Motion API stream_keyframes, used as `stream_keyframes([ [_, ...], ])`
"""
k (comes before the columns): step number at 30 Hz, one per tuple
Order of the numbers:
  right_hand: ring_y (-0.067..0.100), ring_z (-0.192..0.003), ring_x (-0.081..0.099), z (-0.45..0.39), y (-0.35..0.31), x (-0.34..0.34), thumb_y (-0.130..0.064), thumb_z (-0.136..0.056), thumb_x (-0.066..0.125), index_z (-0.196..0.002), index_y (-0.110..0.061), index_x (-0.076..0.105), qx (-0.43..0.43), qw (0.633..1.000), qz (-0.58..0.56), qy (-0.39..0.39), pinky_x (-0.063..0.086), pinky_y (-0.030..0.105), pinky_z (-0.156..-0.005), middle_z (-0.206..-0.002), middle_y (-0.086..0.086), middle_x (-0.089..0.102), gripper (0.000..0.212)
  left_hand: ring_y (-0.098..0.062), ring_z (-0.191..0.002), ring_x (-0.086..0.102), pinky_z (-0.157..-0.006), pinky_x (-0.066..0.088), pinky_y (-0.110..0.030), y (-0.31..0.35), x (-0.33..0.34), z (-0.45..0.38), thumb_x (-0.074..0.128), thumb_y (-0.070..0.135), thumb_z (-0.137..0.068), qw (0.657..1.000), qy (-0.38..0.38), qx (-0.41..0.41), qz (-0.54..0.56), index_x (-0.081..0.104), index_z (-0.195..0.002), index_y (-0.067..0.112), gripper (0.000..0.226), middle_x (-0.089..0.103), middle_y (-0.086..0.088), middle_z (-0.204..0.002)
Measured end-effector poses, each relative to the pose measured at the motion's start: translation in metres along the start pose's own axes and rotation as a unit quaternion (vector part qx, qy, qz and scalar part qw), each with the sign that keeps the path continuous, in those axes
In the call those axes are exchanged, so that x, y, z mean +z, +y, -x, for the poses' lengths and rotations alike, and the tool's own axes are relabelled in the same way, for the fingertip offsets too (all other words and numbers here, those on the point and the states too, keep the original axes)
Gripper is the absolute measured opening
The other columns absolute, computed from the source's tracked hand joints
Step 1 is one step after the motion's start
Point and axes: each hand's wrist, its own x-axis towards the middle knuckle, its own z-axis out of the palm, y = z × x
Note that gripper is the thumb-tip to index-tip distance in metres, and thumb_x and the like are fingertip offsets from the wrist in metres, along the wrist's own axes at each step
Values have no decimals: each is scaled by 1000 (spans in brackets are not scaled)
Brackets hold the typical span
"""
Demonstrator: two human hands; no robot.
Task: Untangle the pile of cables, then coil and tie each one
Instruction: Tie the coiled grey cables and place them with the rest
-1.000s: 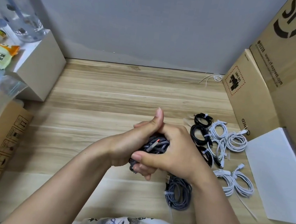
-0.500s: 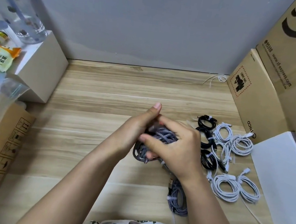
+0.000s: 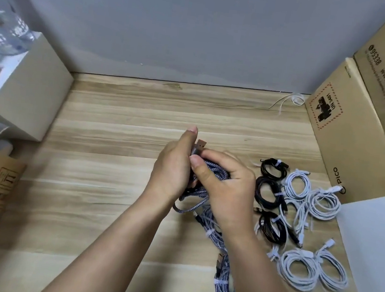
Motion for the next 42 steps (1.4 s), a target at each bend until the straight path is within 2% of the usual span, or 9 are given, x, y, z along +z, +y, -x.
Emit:
stream_keyframes([
  [7,15,-31,46,-14,1,-4,-20,-60,75,-61,-19,71,172,966,-195,-4,43,23,-38,-49,5,55,4,-19,-47,47,-47,38,-22,1,-11,-17,27,63,-93,980,-195,-18,-12,61,-63,13,67,52,-3,-47],
  [11,13,-32,46,-30,6,-10,-17,-65,75,-56,-19,68,217,944,-250,15,40,20,-35,-47,2,57,12,-13,-62,58,-61,45,-24,-4,-27,-26,77,43,-65,933,-356,57,5,60,-90,12,44,63,1,-69],
  [17,13,-23,37,-43,0,-5,-28,-67,69,-56,-18,61,269,919,-279,75,28,11,-30,-44,3,53,18,-14,-59,59,-62,47,-24,-14,-18,-32,71,25,-77,935,-334,98,72,55,-89,11,24,62,1,-65],
  [22,13,-21,36,-65,8,-3,-26,-88,60,-74,-12,52,276,904,-282,165,22,9,-27,-61,8,54,21,-12,-69,61,-72,47,-20,-19,-3,-42,69,37,-80,921,-334,66,187,37,-121,-12,72,57,3,-71],
  [26,16,-23,38,-94,23,-3,-23,-89,59,-74,-11,51,279,926,-237,94,29,13,-28,-65,13,55,21,-12,-64,54,-69,46,-20,-23,6,-62,63,23,-86,940,-264,83,198,40,-117,-3,47,51,4,-67],
  [31,0,-65,55,-184,73,-25,-29,-82,66,-73,-23,60,203,969,-62,126,43,18,-67,-74,-11,62,12,-12,-60,51,-72,45,-24,-24,12,-93,49,19,-85,970,-162,80,163,43,-96,5,18,49,4,-64],
  [35,18,-127,41,-256,128,-66,-38,-76,62,-120,-34,58,233,929,230,170,30,31,-109,-143,-1,37,44,-12,-61,51,-75,44,-26,-31,11,-111,50,20,-85,977,-131,91,143,42,-88,8,15,49,2,-64],
  [38,18,-144,10,-269,149,-81,-37,-85,55,-139,-29,40,287,887,345,108,10,30,-116,-157,-1,11,57,-13,-62,51,-74,42,-25,-39,13,-115,50,22,-85,977,-132,91,138,43,-86,9,14,49,2,-65],
  [42,21,-144,11,-242,170,-69,-35,-89,54,-143,-16,36,256,868,423,45,12,33,-115,-157,1,15,60,-12,-62,52,-74,42,-25,-44,12,-117,50,22,-85,978,-128,80,141,44,-86,9,14,50,3,-64],
])
